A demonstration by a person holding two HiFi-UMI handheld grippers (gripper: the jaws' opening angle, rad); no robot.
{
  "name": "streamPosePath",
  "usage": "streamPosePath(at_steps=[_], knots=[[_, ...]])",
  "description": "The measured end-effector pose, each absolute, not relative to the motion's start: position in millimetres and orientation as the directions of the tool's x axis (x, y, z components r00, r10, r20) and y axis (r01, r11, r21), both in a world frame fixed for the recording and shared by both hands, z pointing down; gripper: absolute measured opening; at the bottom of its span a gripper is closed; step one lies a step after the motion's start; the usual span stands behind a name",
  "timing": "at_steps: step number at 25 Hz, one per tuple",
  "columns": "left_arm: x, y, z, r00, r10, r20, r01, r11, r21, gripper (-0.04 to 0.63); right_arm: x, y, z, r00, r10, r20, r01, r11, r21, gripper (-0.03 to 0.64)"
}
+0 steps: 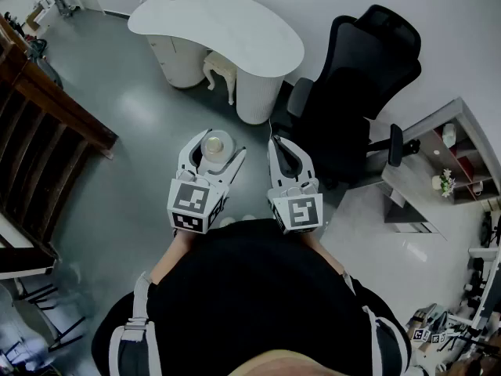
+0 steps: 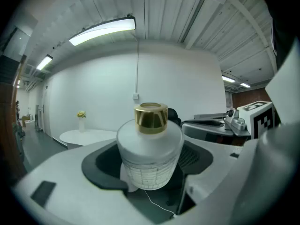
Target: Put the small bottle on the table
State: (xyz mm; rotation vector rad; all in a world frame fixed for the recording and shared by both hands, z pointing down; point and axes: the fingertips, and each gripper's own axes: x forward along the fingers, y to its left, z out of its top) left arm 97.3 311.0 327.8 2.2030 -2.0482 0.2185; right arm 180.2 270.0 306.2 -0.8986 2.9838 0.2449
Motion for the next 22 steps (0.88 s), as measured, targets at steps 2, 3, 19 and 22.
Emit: streamPosePath(at_steps=[2,3,19,22], knots=[[100,308,327,0.066,-0.98,0.189,-0.998,-0.069,-0.007,0.334,183,267,308,-0.838,-0.544,-0.049,-0.545,0.826,0.143,0.021],[102,306,326,0.064,-0.98,0.188,-0.998,-0.067,-0.009,0.334,185,265,308,-0.84,-0.541,-0.048,-0.542,0.828,0.143,0.021],[119,266,330,0.034,-0.984,0.174,-0.999,-0.034,0.002,0.334,202,220,312,-0.848,-0.524,-0.085,-0.53,0.841,0.106,0.022],[114,259,332,0.032,-0.983,0.179,-0.999,-0.031,0.008,0.334,198,216,320,-0.856,-0.513,-0.072,-0.518,0.85,0.101,0.022]])
